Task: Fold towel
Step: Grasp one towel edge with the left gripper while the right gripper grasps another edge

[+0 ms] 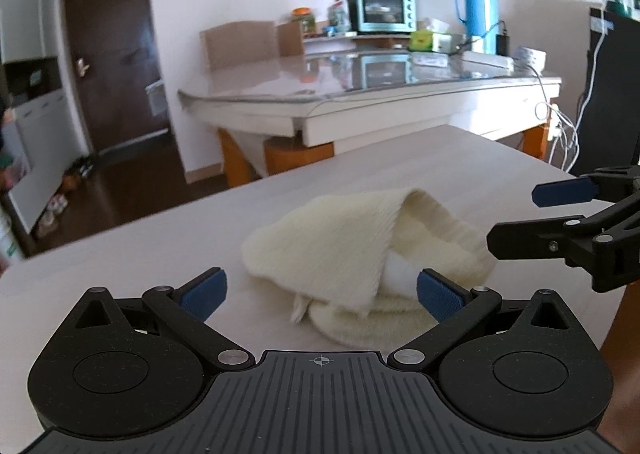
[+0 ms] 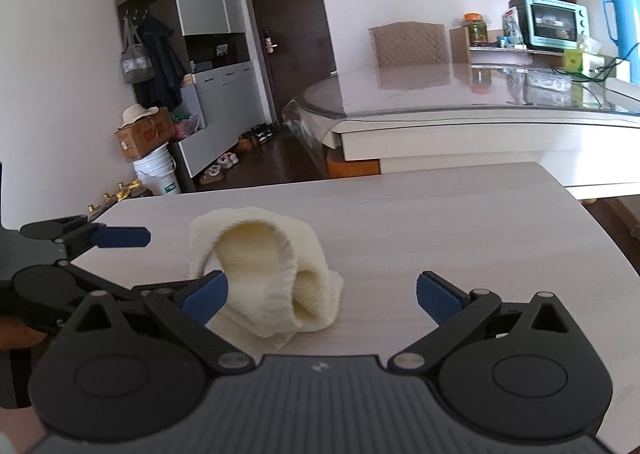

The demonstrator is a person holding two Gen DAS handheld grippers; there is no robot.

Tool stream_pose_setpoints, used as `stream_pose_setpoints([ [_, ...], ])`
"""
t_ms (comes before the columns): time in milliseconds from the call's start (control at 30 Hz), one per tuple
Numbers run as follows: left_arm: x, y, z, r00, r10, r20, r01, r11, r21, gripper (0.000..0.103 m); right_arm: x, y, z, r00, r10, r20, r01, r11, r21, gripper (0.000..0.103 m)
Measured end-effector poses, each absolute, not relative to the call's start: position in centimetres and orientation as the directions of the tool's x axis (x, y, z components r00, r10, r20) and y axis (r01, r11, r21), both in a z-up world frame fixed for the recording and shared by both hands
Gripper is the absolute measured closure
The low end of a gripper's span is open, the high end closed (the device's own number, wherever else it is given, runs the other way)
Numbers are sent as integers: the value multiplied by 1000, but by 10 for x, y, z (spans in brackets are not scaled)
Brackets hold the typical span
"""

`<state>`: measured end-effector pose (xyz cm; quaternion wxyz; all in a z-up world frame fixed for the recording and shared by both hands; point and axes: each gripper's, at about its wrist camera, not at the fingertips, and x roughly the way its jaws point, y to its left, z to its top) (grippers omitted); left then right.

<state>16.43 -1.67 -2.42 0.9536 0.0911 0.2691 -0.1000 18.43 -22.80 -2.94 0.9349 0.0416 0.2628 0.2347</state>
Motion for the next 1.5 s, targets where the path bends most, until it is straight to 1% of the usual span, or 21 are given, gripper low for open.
stream_pose_setpoints([
  [67,170,-22,-25,837,-137,-530,248,958,143,1,186,-231,-30,753,458,-473,-411,888,206,1],
  [133,174,-24,-26,835,-135,-533,252,955,153,5,187,-234,-31,755,454,-473,-404,890,210,1],
  [167,176,-24,-27,831,-137,-540,257,954,154,15,187,-235,-32,755,453,-474,-402,891,211,1],
  [200,178,-25,-27,826,-139,-546,262,952,155,30,187,-236,-32,756,452,-474,-400,892,212,1],
  [267,180,-25,-28,821,-141,-554,269,950,157,33,187,-236,-32,756,451,-475,-398,892,213,1],
  [333,180,-25,-29,817,-146,-557,278,947,159,40,186,-237,-33,754,454,-474,-400,890,217,1],
  [433,178,-22,-27,807,-176,-564,298,946,131,75,184,-234,-35,748,465,-473,-413,884,218,1],
  [467,177,-19,-25,808,-183,-560,299,946,122,92,184,-232,-35,744,471,-473,-420,881,217,1],
  [500,175,-16,-23,809,-190,-556,299,948,112,96,183,-231,-36,740,478,-473,-428,878,216,1],
  [733,164,10,-6,819,-228,-526,296,954,47,99,178,-217,-37,704,533,-469,-501,841,203,1],
  [833,155,26,5,831,-239,-503,287,958,20,99,175,-209,-36,683,558,-470,-538,821,193,7],
  [900,148,37,11,836,-242,-492,281,960,5,99,174,-201,-36,671,566,-479,-561,810,171,19],
  [967,140,49,16,842,-235,-486,269,963,1,99,173,-193,-36,660,571,-488,-580,801,152,25],
  [1133,122,80,20,848,-194,-492,224,975,1,99,167,-172,-38,633,586,-505,-627,771,108,26],
  [1233,114,94,15,843,-176,-509,202,979,-5,99,164,-158,-39,612,600,-516,-660,747,86,31],
  [1333,108,105,7,838,-156,-523,176,984,-12,99,163,-146,-43,588,602,-540,-680,729,73,43],
  [1367,107,108,5,837,-149,-526,167,986,-13,99,164,-143,-45,580,597,-554,-682,728,71,51],
  [1400,106,111,3,837,-141,-529,159,987,-11,99,165,-140,-47,572,594,-566,-682,727,73,64],
  [1433,105,114,0,836,-132,-532,151,988,-9,99,167,-138,-48,564,593,-575,-682,727,81,72],
  [1467,106,115,-1,835,-126,-536,146,989,-5,99,167,-138,-48,561,593,-578,-681,728,86,92],
  [1500,107,117,-3,833,-119,-541,140,990,-2,99,166,-140,-47,566,592,-573,-678,730,85,99],
])
